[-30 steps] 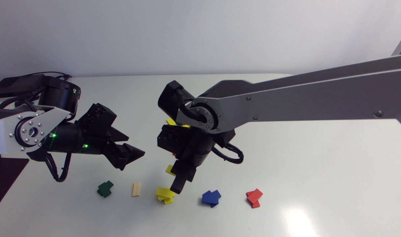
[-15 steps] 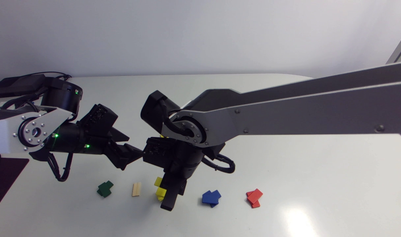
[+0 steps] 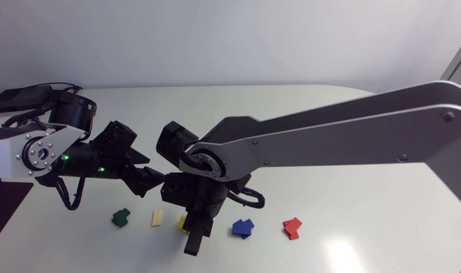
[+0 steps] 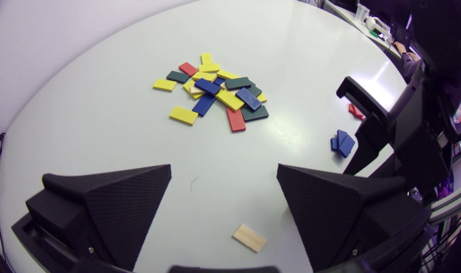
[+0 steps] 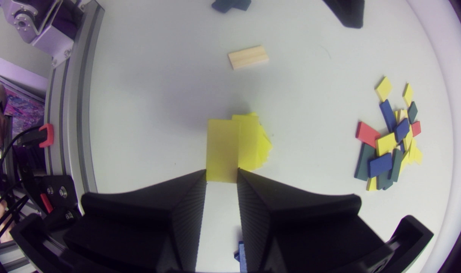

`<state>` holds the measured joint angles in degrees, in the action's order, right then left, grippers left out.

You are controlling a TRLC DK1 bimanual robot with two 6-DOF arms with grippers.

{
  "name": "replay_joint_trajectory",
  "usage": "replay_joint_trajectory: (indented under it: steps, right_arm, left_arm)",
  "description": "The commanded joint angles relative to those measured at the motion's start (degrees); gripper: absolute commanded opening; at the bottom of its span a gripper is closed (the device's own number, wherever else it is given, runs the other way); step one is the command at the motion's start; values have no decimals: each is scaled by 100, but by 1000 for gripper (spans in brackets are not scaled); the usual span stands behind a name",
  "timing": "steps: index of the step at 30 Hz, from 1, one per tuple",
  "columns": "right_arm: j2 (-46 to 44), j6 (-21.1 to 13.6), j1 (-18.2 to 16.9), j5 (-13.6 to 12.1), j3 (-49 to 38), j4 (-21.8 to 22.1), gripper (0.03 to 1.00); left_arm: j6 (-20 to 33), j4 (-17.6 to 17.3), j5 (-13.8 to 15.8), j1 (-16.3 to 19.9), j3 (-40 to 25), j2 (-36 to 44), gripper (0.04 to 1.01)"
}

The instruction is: Take domino bricks one by one from the mixed stack on the table and place each onto the existing stack of the same color.

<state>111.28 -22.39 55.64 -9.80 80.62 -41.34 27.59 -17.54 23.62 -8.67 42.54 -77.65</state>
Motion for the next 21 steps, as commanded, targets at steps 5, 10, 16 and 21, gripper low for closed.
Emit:
replay_joint_trajectory:
  steps: [5,10,16,21]
  right_arm:
    - [350,-134,44,101,358,-269,92]
    - [438,-143,26,119,534,-331,92]
    - [543,-160,0,119,657,-383,92]
    - [631,-187,-27,137,727,-401,92]
  left_arm:
    - [79,31,-6,-39,-168,-75,997]
    - [79,40,-6,-30,-168,-75,997]
    - [79,67,-6,-21,-168,-75,997]
    - [79,75,3,-3,-168,-75,997]
